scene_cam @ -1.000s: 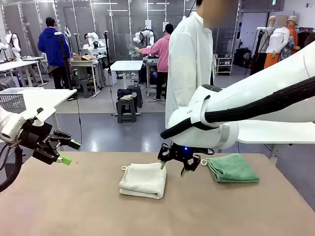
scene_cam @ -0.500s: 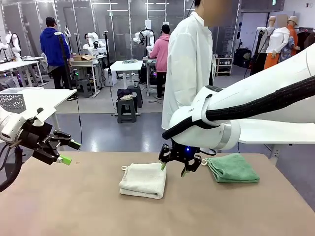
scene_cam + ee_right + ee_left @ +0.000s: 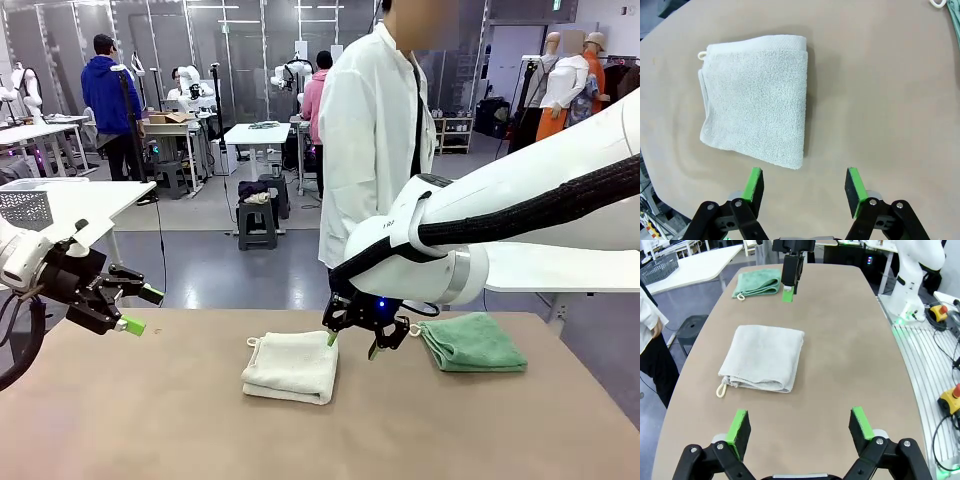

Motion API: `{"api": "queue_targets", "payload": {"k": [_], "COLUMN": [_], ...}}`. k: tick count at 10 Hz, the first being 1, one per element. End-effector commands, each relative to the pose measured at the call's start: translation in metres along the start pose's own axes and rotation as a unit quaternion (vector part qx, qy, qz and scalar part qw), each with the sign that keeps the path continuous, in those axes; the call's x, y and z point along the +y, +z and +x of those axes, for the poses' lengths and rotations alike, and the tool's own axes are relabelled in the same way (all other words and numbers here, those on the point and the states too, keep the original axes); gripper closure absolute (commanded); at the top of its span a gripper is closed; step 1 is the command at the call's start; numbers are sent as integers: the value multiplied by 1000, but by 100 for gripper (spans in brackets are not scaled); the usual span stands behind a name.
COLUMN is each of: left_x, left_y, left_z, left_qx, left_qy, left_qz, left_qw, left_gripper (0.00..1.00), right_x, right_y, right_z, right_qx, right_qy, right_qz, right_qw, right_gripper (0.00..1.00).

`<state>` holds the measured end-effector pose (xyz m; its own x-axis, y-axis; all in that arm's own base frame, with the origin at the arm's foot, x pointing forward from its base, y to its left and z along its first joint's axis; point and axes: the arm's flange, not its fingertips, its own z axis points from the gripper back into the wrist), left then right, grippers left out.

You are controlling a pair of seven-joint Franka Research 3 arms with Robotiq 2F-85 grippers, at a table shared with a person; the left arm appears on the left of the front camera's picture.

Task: Fold the towels and place them in the basket.
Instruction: Stack the folded Towel with hook on the right side of the table.

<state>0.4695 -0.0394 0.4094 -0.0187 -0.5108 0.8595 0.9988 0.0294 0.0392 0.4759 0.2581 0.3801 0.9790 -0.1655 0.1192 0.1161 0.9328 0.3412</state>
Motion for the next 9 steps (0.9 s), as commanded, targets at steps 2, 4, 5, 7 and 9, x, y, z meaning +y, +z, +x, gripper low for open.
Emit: {"api": "queue_targets", "payload": {"k": [2,4,5,7,9], "left_x": [-1,-1,-1,-1,-1], "left_y": [2,2,2,2,2], "left_z": [1,1,1,1,1], "left_qx": [2,2,2,2,2], "left_qy": [-4,-4,-4,-4,-4], "left_qz": [0,0,0,0,0], "left_qw": [1000,1000,1000,1000,1000], "left_gripper": [0,0,0,0,0], "right_x": [3,0,6,15,14], "right_y": [0,0,-8,-29,-53], "right_z": [0,0,1,9,10], "right_qx": [-4,0,-9,-36,-66], "right_qy": [-10,0,32,18,-6], "right_qz": [-6,0,4,10,14], "right_qw": [1000,1000,999,999,998], "right_gripper": [18,18,18,18,18]}}
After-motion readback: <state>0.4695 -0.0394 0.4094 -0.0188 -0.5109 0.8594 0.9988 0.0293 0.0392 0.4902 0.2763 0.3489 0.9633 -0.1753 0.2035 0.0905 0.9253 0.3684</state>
